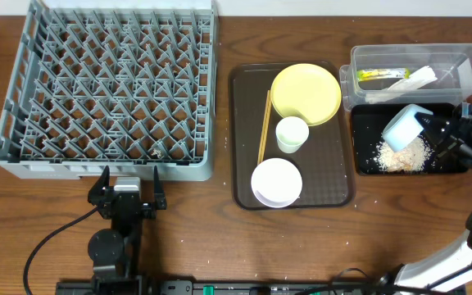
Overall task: Sort waste into correct bins and load items into the dishwasher
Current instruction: 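Carry the blue bowl over the black tray and tip out the rice, then return the emptied blue bowl to the brown tray with the right gripper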
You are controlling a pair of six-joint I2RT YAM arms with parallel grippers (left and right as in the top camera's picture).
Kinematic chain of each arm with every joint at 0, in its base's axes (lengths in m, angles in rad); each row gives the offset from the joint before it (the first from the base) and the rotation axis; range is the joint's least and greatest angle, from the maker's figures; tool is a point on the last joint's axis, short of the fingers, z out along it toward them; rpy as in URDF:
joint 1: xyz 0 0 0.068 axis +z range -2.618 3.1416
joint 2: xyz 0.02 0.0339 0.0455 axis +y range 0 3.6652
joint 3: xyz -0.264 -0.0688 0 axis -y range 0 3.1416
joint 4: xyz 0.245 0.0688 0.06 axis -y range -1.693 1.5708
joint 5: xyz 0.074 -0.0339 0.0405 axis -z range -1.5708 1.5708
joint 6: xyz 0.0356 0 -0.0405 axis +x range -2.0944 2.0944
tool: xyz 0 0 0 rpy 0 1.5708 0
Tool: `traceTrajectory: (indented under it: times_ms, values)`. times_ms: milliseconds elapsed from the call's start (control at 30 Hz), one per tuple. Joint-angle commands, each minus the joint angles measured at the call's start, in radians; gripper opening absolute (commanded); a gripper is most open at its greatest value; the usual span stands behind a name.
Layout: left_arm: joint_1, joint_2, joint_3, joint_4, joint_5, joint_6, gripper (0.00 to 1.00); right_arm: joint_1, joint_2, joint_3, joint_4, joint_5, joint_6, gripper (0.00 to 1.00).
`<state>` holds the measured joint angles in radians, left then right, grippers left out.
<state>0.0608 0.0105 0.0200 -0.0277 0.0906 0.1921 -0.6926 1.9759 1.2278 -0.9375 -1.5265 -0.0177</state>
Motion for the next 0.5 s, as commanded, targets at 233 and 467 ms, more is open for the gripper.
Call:
traceTrajectory:
  times_ms: [233,467]
  values:
    - [-0.004,-0.005,-0.016,-0.035,0.011,0.013,0.98,0.03,-0.162,0.01,-0.186,0.179,-0.213,0.01]
    - [-0.004,-0.006,-0.016,-0.035,0.011,0.013,0.98,0.235,-0.478,0.011,-0.125,0.535,0.004,0.01]
